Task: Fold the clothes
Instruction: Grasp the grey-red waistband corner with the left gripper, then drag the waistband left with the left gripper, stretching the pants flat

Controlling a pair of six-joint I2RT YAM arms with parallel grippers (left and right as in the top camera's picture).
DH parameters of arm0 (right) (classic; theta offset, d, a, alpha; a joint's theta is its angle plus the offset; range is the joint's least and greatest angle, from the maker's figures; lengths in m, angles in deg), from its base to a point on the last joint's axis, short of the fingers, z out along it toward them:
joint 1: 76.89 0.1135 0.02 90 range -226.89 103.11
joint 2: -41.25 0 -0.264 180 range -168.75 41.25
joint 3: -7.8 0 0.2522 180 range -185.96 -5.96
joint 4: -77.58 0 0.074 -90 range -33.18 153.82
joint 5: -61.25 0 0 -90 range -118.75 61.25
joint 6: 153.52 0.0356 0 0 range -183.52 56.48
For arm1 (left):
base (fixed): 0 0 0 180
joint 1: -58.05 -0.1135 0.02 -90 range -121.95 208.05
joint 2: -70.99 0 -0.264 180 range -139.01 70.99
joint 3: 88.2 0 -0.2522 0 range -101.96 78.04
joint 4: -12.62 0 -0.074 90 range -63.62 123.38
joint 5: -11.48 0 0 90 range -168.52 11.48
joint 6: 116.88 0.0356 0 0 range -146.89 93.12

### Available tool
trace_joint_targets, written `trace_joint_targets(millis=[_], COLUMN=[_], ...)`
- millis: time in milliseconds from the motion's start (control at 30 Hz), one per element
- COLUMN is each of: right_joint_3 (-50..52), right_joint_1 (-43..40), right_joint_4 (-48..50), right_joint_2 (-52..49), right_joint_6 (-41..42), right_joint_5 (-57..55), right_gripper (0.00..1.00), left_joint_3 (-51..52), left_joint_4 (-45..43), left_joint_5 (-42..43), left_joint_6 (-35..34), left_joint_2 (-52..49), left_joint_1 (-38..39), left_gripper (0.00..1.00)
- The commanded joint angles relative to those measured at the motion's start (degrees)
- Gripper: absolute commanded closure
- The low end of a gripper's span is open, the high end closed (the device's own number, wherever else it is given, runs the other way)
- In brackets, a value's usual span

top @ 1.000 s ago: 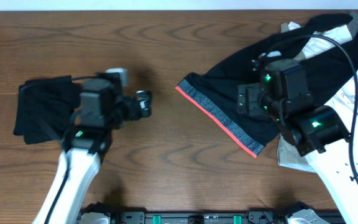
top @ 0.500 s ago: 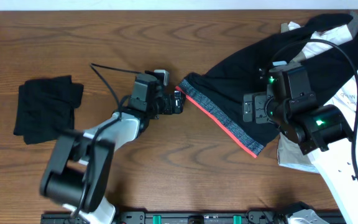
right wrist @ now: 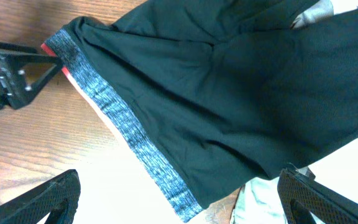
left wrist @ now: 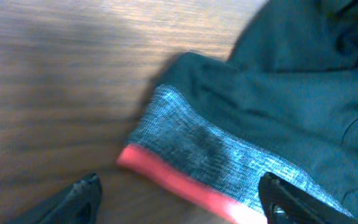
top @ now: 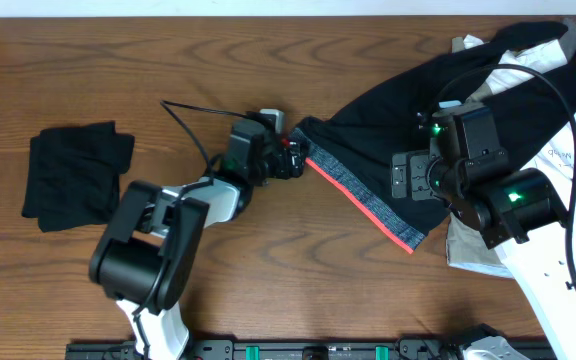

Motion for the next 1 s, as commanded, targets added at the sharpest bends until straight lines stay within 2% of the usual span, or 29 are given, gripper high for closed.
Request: trace_joint_targets(millis=[0,167,300,333,367,567,700,967], right_joint_3=[-0.33,-0.33,-0.33,-0.33,-0.33,-0.33,-0.33,-0.33], right_joint_1=[-0.37,-0.37,-0.37,-0.37,-0.37,-0.37,-0.37,-0.37], right_joint_4=[-0.48,-0.87,-0.90,-0.94,-0.96,-0.96,-1.01,-0.98], right_joint_2=[0.28,0.28,0.28,0.28,0.28,0.28,0.28,0.28], right_joint_6=[1.07,1.07,1.07,1.07,1.09,1.05,1.07,1.07], right_joint_5=[-0.61,-0.61,-0.61,-0.61,-0.61,-0.61,-0.61,-0.61], right_gripper=[0.01,0.01,0.01,0.01,0.01,0.01,0.01,0.01], left_joint_3=[0.48,0.46,0.46,0.46,0.46,0.48,0.48,0.48], left_joint_4=[-1.68,-3.91,-4.11,-4.13,-4.22,-4.44,-2.67,1.16], left_joint_5=[0.57,-0.07,-2.29,-2.32,-2.32,-2.25,-2.27,-4.44], left_joint_6=[-0.39,-0.37,-0.33,-0.33,-0.35,-0.37,-0.39,2.03], left_joint_2=[-3.89,-4.92,-4.90,-4.90,-4.90,-4.24,0.50,13.31], left_joint_1=[1.18,1.40,1.33,1.33,1.33,1.03,-0.83,-10.80], left_gripper=[0.20,0.34,0.75,0.92,0.94,0.94,0.94,0.94])
